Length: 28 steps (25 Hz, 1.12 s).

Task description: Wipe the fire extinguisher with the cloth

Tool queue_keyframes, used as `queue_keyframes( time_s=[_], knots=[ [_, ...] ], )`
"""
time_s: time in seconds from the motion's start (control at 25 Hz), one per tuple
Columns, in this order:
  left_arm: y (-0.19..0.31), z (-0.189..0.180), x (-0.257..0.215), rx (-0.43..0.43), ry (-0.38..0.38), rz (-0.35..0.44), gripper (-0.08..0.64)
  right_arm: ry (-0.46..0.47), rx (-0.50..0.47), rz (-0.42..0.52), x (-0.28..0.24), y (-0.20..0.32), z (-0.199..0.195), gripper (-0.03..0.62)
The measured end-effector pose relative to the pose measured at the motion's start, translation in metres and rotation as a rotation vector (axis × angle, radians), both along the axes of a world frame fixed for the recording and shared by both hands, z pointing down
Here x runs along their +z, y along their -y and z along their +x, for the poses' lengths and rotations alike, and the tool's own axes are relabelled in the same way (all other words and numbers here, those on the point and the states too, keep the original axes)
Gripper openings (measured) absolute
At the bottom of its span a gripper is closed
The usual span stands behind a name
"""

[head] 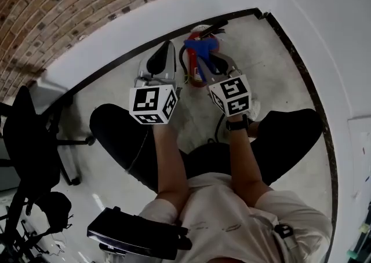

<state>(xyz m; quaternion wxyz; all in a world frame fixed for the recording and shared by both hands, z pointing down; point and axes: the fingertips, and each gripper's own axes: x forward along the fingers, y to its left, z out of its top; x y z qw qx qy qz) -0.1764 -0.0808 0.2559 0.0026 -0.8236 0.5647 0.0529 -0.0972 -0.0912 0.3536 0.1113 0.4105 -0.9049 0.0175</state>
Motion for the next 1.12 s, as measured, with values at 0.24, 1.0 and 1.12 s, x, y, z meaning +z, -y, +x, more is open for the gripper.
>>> queue_keyframes(
  time_s=[0.24, 1.0, 1.12],
  knots=[
    [0.040, -0.013, 0.004, 0.052, 0.015, -0.006, 0.001, 0.157, 0.048, -0.065, 0.032, 0.029, -0.018, 0.065],
    [0.079, -0.013, 0.084, 0.051, -0.041, -0.142, 0.000, -0.395, -0.011, -0.298, 0.309, 0.021, -0.041, 0.064],
    [0.074, -0.021, 0.095, 0.037, -0.003, -0.153, 0.000, -0.447, -0.004, -0.287, 0.335, 0.020, -0.045, 0.064]
  ],
)
